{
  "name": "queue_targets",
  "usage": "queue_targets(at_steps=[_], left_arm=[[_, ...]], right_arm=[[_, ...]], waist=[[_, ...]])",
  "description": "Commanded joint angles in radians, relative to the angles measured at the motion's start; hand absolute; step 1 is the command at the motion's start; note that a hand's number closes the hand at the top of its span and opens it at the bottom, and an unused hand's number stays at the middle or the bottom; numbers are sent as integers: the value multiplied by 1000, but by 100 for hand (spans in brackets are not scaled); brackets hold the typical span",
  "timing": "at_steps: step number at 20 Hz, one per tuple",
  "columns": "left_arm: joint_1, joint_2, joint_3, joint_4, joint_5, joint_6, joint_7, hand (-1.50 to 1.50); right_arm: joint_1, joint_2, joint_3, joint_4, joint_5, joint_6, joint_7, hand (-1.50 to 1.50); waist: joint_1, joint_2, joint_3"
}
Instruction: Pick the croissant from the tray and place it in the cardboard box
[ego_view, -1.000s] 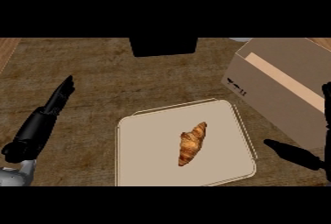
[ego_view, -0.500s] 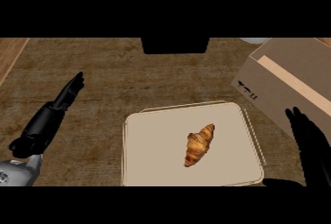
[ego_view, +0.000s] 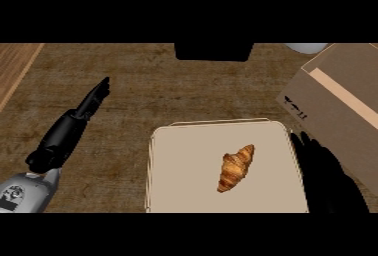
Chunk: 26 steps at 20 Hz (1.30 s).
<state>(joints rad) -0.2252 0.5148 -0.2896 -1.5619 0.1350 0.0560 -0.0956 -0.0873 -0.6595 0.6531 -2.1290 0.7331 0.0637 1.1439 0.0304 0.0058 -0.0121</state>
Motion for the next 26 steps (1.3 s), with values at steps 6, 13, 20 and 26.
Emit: queue_targets(at_steps=[6, 13, 20, 26], left_arm=[[-53, -13, 3, 33, -5, -15, 16, 0], [-20, -25, -3, 41, -20, -12, -2, 0], [-29, -38, 20, 73, -3, -33, -13, 0], [4, -19, 37, 27, -4, -34, 4, 0]], right_arm=[[-161, 296, 74, 168, 24, 216, 341, -150], [-243, 504, 42, 350, 122, 294, 343, -150], [-319, 652, 1, 528, 245, 314, 343, -150], [-318, 657, -38, 603, 247, 343, 342, -150]], waist=[[5, 0, 3], [-8, -10, 6], [-23, -6, 9], [-13, -10, 10]])
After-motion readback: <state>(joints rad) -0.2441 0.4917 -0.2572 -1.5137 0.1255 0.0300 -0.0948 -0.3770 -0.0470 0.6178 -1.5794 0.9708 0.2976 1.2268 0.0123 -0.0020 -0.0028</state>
